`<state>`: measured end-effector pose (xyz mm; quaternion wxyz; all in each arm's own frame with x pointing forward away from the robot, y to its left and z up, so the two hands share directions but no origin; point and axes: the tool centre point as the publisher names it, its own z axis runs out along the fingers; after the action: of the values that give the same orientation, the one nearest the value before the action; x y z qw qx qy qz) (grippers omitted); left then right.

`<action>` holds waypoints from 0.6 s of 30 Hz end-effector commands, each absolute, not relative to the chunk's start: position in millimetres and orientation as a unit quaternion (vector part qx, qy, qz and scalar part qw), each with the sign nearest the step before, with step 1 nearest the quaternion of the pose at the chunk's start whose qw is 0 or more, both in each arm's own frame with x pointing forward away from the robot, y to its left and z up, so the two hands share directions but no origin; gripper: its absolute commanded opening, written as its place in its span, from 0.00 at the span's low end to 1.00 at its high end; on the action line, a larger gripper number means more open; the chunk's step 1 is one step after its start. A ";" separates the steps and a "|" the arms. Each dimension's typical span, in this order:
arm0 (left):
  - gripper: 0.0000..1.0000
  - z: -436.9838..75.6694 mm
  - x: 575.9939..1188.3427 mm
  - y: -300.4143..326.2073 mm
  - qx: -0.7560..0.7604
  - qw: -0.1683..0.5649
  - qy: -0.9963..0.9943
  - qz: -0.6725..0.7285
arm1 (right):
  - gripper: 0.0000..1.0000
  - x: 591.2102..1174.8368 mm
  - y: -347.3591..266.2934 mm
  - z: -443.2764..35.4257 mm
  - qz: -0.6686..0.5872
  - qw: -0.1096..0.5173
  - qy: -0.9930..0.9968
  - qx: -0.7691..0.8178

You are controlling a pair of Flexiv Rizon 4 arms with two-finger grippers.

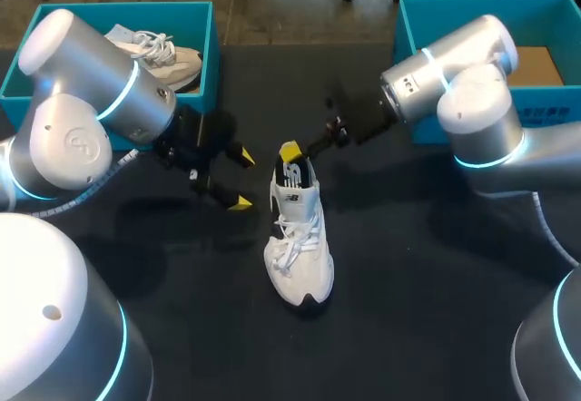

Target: Take the shoe out of the shoebox, open the shoe tongue, remove and reinsert the insole, then place the shoe into the shoebox

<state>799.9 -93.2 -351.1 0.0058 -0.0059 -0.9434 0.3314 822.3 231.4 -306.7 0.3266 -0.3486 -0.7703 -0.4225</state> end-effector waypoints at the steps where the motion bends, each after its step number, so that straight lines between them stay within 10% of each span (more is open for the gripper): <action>1: 1.00 -351.4 800.3 -93.9 -0.006 0.006 -0.944 0.330 | 0.43 820.3 229.2 -294.9 -0.415 0.309 -0.779 -0.355; 14: 1.00 -351.4 800.3 -93.9 -0.006 0.006 -0.944 0.330 | 0.69 833.4 231.2 -258.4 -0.439 0.246 -0.798 -0.333; 18: 1.00 -351.4 800.3 -93.9 -0.006 0.006 -0.944 0.330 | 0.56 832.9 233.2 -257.3 -0.459 0.243 -0.784 -0.339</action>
<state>799.9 -93.2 -351.1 0.0058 -0.0059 -0.9434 0.3314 842.2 233.4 -253.7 0.2510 -0.3326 -0.7940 -0.4427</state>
